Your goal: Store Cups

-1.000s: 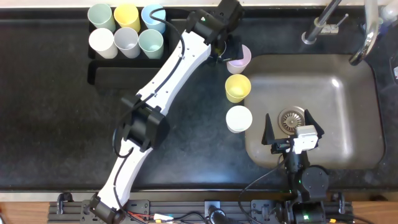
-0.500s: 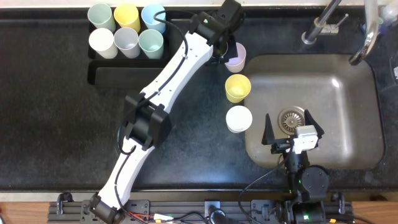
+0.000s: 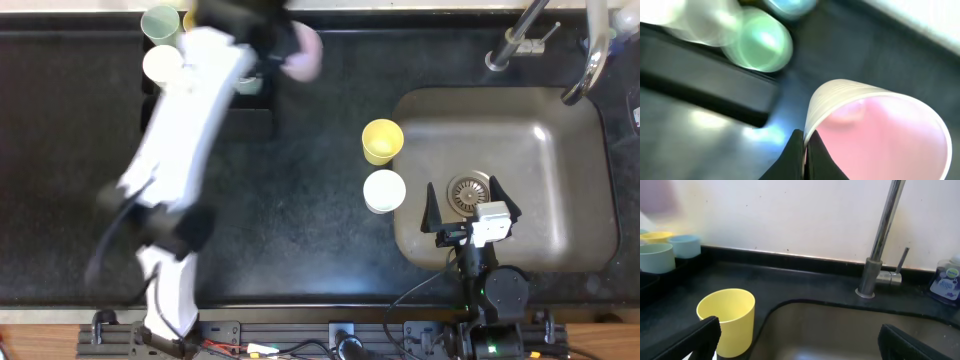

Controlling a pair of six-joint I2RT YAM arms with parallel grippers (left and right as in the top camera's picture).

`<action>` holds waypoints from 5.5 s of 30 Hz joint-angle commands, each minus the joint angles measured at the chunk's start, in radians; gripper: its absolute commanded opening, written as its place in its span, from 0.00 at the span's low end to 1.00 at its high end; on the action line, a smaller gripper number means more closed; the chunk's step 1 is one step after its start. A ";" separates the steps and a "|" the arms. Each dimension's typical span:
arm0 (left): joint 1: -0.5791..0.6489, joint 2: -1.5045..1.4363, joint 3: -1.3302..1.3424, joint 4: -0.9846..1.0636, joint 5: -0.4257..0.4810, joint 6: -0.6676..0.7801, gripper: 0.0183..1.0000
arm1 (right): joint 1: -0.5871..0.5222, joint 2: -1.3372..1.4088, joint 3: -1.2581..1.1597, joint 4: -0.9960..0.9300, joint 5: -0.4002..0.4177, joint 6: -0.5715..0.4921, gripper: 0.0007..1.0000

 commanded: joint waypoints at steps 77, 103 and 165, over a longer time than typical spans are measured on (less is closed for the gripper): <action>0.524 -0.166 -0.927 0.510 0.012 -0.227 0.02 | -0.002 -0.007 -0.013 0.005 -0.004 -0.003 1.00; 0.320 -0.465 -0.893 0.516 0.068 -0.107 1.00 | -0.002 -0.007 -0.013 0.005 -0.003 -0.003 1.00; -0.001 -0.217 -0.665 0.319 0.032 -0.233 0.02 | -0.002 -0.007 -0.013 0.005 -0.004 -0.003 1.00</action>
